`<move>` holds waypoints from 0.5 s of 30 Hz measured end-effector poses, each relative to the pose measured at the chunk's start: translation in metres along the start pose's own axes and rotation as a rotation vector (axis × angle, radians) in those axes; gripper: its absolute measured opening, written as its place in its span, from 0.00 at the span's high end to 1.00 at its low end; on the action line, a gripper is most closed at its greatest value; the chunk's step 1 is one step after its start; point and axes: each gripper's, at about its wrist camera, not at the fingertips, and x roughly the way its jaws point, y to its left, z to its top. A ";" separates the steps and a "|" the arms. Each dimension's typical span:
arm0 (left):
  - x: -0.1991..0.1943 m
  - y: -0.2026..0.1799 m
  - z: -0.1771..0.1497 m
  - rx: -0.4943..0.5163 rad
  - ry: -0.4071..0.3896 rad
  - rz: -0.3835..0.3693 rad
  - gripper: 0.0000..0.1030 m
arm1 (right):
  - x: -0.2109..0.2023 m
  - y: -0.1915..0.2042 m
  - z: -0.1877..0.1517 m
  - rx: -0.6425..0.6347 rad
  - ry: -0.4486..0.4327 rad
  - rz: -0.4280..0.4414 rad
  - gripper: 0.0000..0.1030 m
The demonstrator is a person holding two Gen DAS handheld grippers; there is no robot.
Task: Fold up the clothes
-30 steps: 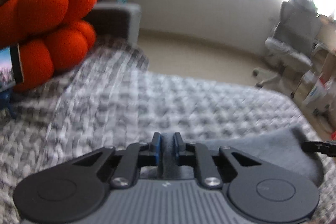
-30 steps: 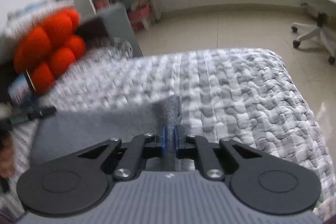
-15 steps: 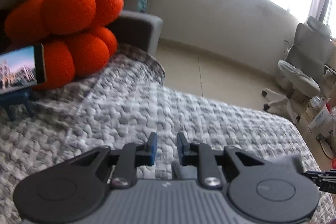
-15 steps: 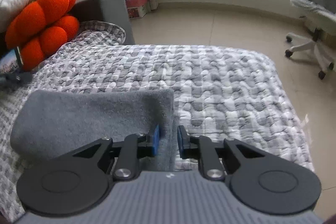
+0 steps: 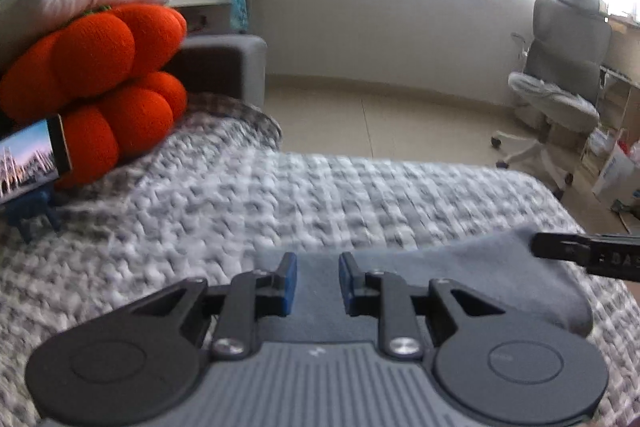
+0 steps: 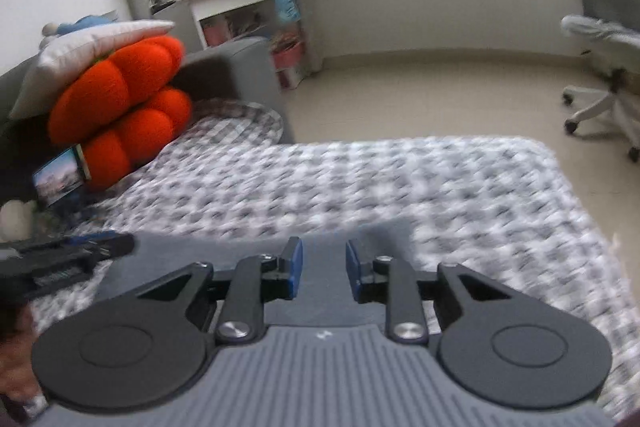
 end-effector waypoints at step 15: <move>0.021 -0.006 -0.014 0.006 0.121 0.037 0.78 | 0.026 0.024 -0.022 -0.073 0.139 -0.018 0.71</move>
